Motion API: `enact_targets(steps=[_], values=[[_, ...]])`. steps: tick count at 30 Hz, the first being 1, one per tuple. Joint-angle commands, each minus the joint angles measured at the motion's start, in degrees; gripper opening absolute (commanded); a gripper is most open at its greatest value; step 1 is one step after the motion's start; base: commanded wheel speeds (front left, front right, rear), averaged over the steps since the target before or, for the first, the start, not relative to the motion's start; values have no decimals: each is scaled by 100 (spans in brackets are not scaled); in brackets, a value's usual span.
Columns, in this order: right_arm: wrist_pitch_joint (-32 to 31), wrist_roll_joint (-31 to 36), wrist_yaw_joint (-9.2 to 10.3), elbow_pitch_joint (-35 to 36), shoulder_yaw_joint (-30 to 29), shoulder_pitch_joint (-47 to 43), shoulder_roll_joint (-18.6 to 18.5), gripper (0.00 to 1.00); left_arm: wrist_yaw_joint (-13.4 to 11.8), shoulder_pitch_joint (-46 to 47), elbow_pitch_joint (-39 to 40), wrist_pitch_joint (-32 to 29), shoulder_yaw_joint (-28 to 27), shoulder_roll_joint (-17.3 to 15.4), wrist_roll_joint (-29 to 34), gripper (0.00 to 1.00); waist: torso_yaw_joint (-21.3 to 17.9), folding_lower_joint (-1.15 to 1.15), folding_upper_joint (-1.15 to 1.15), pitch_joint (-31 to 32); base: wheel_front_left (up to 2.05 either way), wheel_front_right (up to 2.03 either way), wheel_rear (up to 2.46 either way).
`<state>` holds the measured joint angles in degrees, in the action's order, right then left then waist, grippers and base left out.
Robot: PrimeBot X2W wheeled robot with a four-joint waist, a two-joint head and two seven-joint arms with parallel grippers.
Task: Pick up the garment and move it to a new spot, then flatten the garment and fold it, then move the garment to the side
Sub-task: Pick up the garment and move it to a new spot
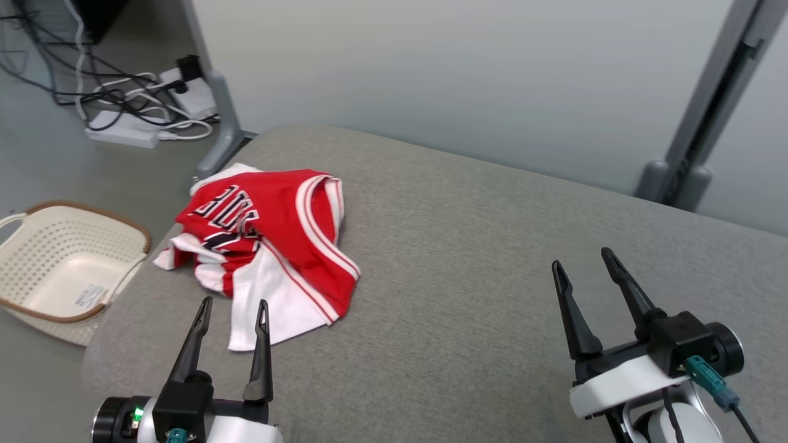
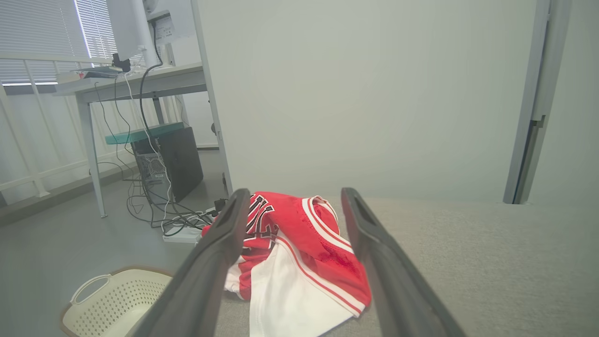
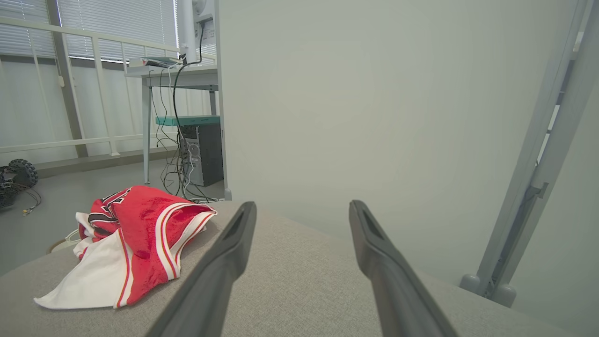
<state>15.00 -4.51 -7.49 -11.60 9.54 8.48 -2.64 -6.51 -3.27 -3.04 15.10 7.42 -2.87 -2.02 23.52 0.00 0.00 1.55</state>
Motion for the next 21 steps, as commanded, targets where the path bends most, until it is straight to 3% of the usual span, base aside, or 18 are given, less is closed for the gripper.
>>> enact_targets(steps=[1,21], values=[[30,-26,-1,-4,-15,-82,-45,100,26,-50,12,7,-23,-22,29,100,201,0,0,101,0,0,0],[30,-102,-1,-190,355,115,-45,100,-10,-202,197,7,-273,-14,-99,100,358,0,0,164,0,0,0]])
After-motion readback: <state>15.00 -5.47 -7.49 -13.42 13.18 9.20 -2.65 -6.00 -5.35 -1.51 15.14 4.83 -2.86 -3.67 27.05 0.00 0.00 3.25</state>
